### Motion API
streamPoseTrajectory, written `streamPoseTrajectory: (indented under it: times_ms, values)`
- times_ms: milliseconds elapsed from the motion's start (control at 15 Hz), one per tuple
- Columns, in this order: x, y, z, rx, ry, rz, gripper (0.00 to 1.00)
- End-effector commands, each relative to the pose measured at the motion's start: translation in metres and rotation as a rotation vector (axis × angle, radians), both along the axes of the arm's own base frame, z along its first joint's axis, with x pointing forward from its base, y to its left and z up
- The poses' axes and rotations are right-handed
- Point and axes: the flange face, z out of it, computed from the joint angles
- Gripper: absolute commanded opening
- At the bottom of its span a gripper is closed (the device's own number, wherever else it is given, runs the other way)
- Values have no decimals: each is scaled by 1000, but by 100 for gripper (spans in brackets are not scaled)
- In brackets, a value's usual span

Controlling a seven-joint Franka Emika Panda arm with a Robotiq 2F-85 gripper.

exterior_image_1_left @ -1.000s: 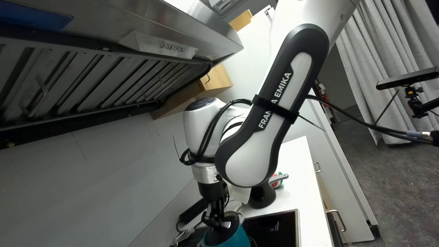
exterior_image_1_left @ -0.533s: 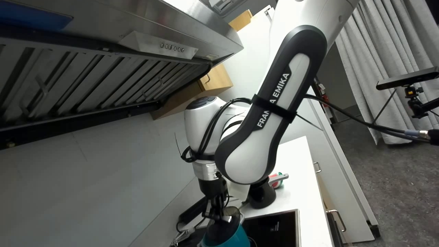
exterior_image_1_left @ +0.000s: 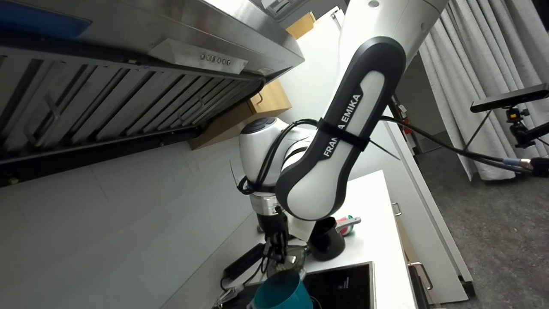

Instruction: Move the lid from the blue pot to the black pot

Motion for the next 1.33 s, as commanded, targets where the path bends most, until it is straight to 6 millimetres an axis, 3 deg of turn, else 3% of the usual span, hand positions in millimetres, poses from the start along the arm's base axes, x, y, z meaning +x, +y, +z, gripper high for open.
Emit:
streamPoseTrajectory:
  times_ms: [0, 600, 1267]
  values:
    - [0, -28, 7, 11, -46, -93, 3]
    - [2, -107, 17, 84, -109, -374, 3]
    - [-4, -157, 3, 149, -149, -558, 3]
